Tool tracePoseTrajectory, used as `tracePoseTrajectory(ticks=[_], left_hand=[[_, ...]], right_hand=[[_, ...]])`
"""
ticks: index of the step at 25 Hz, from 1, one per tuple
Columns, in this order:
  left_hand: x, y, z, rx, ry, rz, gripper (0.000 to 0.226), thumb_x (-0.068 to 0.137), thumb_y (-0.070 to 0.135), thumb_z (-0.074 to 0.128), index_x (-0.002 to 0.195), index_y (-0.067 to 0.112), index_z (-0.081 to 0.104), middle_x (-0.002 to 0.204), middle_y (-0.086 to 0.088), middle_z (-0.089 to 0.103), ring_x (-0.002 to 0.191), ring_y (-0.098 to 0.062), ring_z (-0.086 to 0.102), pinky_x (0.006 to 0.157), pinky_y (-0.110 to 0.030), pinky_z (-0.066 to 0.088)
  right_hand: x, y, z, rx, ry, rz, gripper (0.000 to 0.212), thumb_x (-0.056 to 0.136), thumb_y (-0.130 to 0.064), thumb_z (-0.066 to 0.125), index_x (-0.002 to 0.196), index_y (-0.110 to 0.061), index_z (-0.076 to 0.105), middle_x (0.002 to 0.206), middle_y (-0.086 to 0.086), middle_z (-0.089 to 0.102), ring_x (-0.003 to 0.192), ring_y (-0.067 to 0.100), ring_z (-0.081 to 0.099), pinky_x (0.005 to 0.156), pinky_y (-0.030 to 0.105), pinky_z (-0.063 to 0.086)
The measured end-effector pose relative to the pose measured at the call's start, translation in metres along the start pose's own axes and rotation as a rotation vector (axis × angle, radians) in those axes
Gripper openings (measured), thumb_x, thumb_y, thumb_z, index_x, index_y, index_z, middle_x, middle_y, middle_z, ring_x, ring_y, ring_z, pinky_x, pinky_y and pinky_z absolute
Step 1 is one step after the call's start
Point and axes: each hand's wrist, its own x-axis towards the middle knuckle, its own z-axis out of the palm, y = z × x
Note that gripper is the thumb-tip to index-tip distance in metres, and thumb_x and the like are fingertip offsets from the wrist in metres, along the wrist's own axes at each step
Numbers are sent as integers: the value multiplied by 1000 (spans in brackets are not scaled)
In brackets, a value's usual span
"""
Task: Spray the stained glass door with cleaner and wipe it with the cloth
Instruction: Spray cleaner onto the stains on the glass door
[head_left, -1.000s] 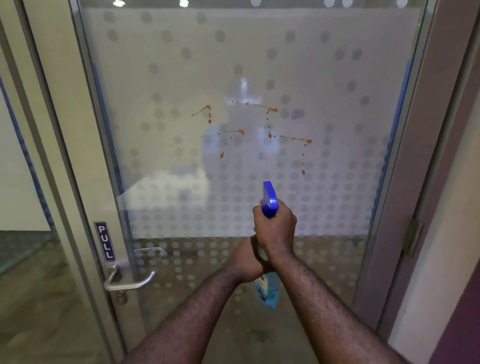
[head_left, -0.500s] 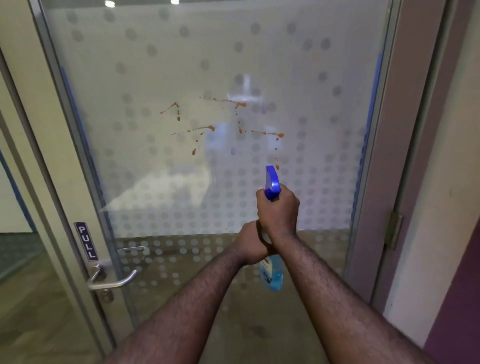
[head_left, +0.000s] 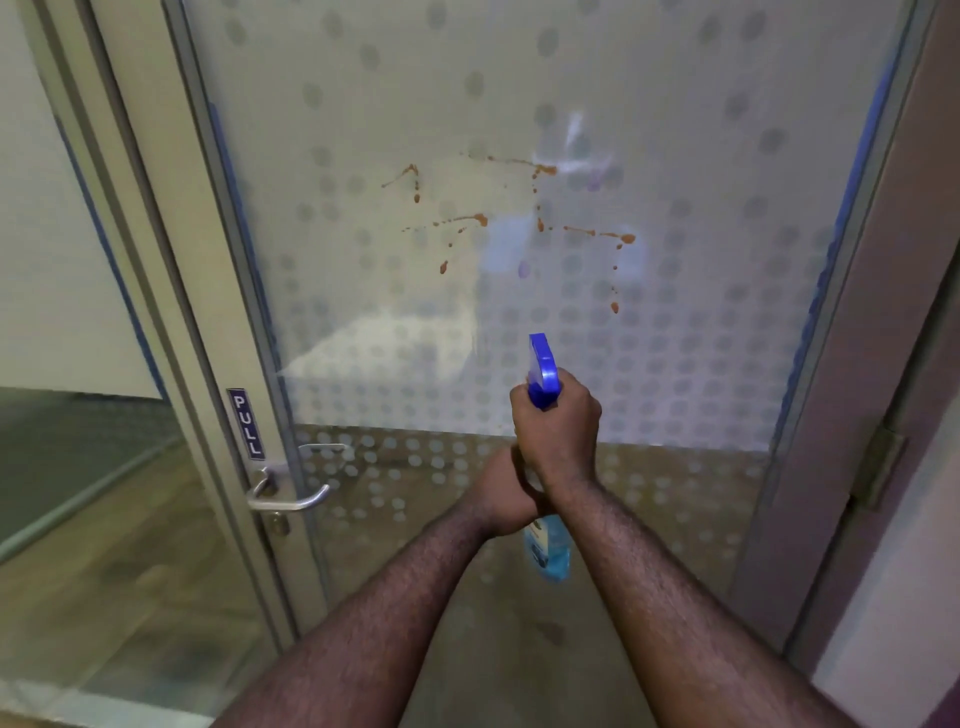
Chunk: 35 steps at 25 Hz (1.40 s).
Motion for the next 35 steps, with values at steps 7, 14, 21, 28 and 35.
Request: tracePoseTrajectory(ticks=[7,14,21,28,35], left_hand=[[-97,-41,-65,27,206,-186,17,72,21,72,76,30,58,80,9,66,77,-6,62,68,-21,52],[-250,-79,-142,133,448,-387,47,53,55,61,85,22,66,90,-1,75,87,-22,70,76,-38,57],[-427,-79,-195,158,685,-588,21,65,35,76,70,33,55,63,17,60,59,6,56,58,-21,44],[-590,-72,-227,170,953,-799,30,65,37,83,79,34,57,72,19,62,69,-2,62,62,-22,46],[-716,-77,-247,201,1372,-996,64,62,30,87,117,6,63,110,-8,73,94,-15,68,77,-31,54]], right_hand=[[-83,-32,72,91,-212,-25,19,78,-16,64,64,-11,52,55,0,48,54,15,42,54,33,41],[-220,-105,136,214,-461,-40,18,79,-18,68,66,-15,55,61,4,57,62,25,54,59,33,43],[-375,-183,168,389,-758,5,9,82,-18,70,76,-17,63,62,-1,58,60,21,61,58,24,54],[-522,-252,191,492,-1119,14,21,77,-28,67,63,-21,54,65,18,65,65,38,68,59,49,58],[-656,-298,230,670,-1518,-12,16,80,-17,65,88,-3,66,69,22,67,53,22,63,53,38,54]])
